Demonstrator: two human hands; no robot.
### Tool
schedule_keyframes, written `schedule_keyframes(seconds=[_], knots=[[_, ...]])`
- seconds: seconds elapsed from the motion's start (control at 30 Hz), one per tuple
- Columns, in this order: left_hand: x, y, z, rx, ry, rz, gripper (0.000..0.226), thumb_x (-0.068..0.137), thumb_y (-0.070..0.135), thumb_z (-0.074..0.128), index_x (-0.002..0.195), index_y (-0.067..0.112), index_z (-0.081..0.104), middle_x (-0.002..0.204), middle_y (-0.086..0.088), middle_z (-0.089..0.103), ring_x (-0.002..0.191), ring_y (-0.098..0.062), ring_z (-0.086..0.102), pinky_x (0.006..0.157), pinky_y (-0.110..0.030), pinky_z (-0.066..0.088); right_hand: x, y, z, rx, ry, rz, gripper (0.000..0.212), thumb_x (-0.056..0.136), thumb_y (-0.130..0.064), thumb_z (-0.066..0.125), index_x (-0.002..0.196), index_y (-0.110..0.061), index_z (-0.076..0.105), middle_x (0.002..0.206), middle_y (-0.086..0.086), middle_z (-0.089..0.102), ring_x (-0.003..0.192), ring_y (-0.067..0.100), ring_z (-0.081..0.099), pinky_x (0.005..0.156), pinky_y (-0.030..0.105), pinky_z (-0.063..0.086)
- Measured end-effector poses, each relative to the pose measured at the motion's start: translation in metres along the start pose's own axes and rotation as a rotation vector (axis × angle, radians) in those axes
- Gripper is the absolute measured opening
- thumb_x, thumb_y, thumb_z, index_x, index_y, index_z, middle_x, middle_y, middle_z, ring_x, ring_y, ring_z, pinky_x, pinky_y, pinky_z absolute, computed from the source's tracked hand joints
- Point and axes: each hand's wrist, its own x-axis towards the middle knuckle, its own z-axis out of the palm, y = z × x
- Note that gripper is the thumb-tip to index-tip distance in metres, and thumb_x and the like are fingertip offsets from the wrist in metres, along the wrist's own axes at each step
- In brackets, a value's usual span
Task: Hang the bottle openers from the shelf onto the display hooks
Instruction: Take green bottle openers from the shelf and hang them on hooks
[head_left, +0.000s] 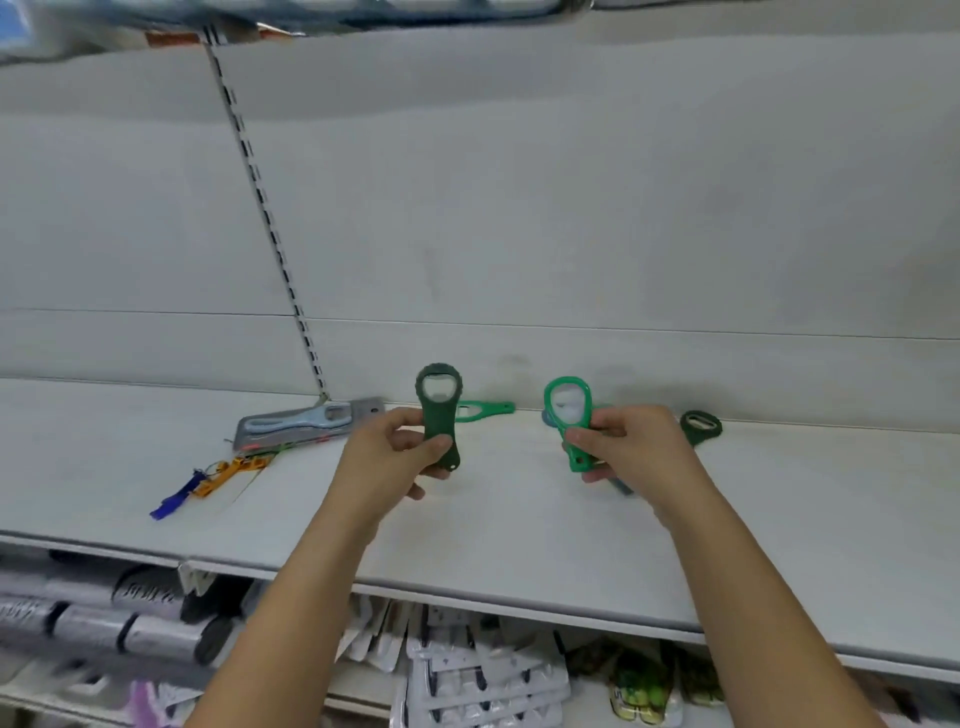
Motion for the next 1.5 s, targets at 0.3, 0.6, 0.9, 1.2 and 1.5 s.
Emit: schedule_keyframes(seconds=[0.3,0.6,0.9,1.2,1.5], knots=[[-0.063,-0.048,-0.159,-0.137,0.219,0.008,0.006,0.09,0.002,0.071,0.094,0.006,0.074,0.081,-0.006,0.078,0.074,-0.018,0.073,0.064,-0.024,0.06,-0.055,-0.06,0.19,0.332,-0.345,-0.018,0.015,0.089,0.006,0.066,0.101,0.002,0.073,0.094,0.02,0.076,0.082,0.026,0.073,0.072,0.032,0.063],[-0.162,-0.123,-0.365,-0.205,0.509,-0.076,0.024,0.085,-0.001,0.075,0.106,0.01,0.073,0.095,-0.01,0.079,0.085,-0.02,0.075,0.071,-0.023,0.058,-0.138,-0.102,0.411,0.265,-0.596,-0.056,0.016,0.085,0.005,0.072,0.094,-0.009,0.075,0.084,0.01,0.078,0.077,0.019,0.075,0.07,0.029,0.062],[-0.239,-0.187,-0.516,-0.23,0.822,-0.142,0.023,0.08,0.0,0.08,0.095,0.016,0.072,0.092,-0.009,0.077,0.075,-0.011,0.072,0.072,-0.03,0.059,-0.21,-0.136,0.582,0.184,-0.835,-0.131,0.024,0.084,0.007,0.071,0.095,-0.014,0.076,0.082,0.002,0.078,0.073,0.009,0.072,0.07,0.021,0.06],[-0.25,-0.242,-0.635,-0.242,1.063,-0.15,0.023,0.082,-0.004,0.077,0.102,0.006,0.073,0.098,-0.018,0.077,0.09,-0.03,0.073,0.085,-0.04,0.062,-0.218,-0.155,0.741,0.212,-1.026,-0.119,0.024,0.083,0.011,0.071,0.1,-0.005,0.072,0.081,0.007,0.075,0.065,0.005,0.069,0.063,0.015,0.053],[-0.185,-0.257,-0.776,-0.191,1.159,-0.118,0.025,0.082,-0.01,0.073,0.094,0.012,0.071,0.086,-0.01,0.076,0.074,-0.017,0.071,0.074,-0.027,0.063,-0.17,-0.208,0.91,0.253,-1.172,-0.104,0.023,0.087,0.005,0.069,0.094,-0.015,0.074,0.089,0.009,0.079,0.079,0.019,0.074,0.076,0.03,0.062]])
